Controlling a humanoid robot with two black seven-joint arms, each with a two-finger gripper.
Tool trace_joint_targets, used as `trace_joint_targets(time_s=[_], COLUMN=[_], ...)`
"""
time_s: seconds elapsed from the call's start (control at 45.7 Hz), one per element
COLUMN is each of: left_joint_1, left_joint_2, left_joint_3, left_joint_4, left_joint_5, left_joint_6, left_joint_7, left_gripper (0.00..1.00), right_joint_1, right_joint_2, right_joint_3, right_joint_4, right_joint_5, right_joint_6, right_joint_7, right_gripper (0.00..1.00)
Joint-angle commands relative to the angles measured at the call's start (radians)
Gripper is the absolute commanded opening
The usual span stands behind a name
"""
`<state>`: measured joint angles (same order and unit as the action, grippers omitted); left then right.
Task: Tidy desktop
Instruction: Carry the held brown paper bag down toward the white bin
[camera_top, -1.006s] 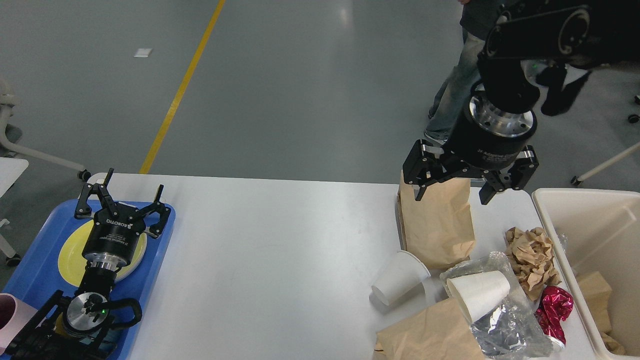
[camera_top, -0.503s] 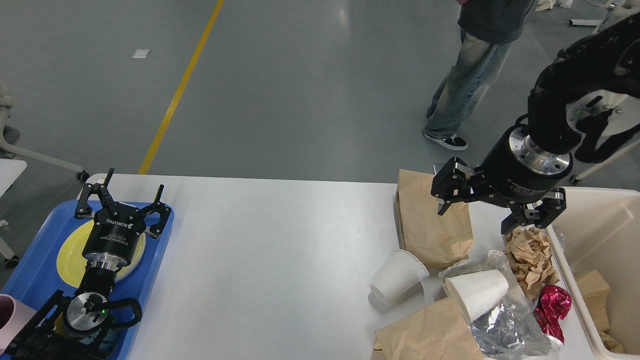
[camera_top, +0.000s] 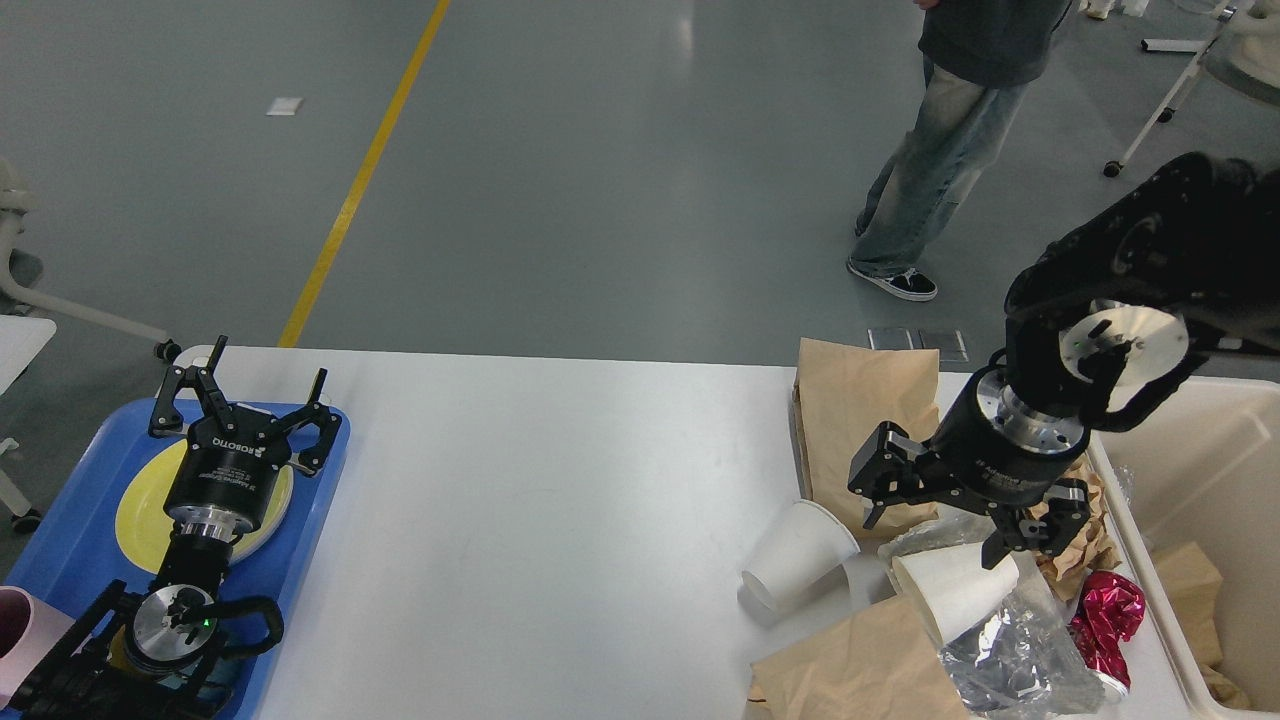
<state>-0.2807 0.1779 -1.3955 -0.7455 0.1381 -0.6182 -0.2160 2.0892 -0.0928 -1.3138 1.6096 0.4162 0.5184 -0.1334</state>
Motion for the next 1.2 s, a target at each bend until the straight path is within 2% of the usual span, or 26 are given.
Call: trace_joint_targets(time_s=[0.0,0.131,0.219,0.372,0.481,0.59,0.875,0.919,0.94,1.006,1.115,1.181], left_joint_1=[0.000,0.000,0.000,0.000,0.000,0.000,0.000,0.000,0.000,0.000,0.000,0.000], left_joint_2=[0.000,0.000,0.000,0.000,0.000,0.000,0.000,0.000,0.000,0.000,0.000,0.000], left_joint_3=[0.001,0.001,0.001,0.001,0.000,0.000,0.000,0.000,0.001,0.000,0.000,0.000], left_joint_4=[0.000,0.000,0.000,0.000,0.000,0.000,0.000,0.000,0.000,0.000,0.000,0.000], left_joint_5=[0.000,0.000,0.000,0.000,0.000,0.000,0.000,0.000,0.000,0.000,0.000,0.000], left_joint_6=[0.000,0.000,0.000,0.000,0.000,0.000,0.000,0.000,0.000,0.000,0.000,0.000], left_joint_7=[0.000,0.000,0.001,0.000,0.000,0.001,0.001,0.001,0.000,0.001,0.001,0.001], left_gripper=[0.96,0.96,0.96,0.96,0.96,0.96,0.96,0.96,0.96,0.96,0.96,0.96], right_joint_1=[-0.121,-0.201,-0.235,-0.259,-0.354,-0.451,-0.518,-0.555,-0.573,-0.610,-0.621,-0.627], right_joint_2=[0.018,0.041,0.076,0.097,0.126,0.205,0.228,0.238,0.245,0.260,0.265,0.265], right_joint_3=[0.068,0.113,0.117,0.126,0.128,0.128,0.128,0.134,0.139,0.151,0.168,0.174], right_joint_4=[0.001,-0.010,-0.027,-0.054,-0.109,-0.177,-0.226,-0.238,-0.244,-0.257,-0.257,-0.257], right_joint_5=[0.012,0.108,0.200,0.338,0.371,0.403,0.403,0.400,0.398,0.372,0.339,0.340], right_joint_6=[-0.138,-0.248,-0.276,-0.320,-0.382,-0.393,-0.394,-0.397,-0.399,-0.400,-0.402,-0.414], right_joint_7=[0.000,-0.005,-0.017,-0.064,-0.106,-0.146,-0.160,-0.158,-0.157,-0.155,-0.155,-0.155], right_gripper=[1.00,1.00,1.00,0.99,1.00,1.00,0.99,0.93,0.86,0.58,0.19,0.07])
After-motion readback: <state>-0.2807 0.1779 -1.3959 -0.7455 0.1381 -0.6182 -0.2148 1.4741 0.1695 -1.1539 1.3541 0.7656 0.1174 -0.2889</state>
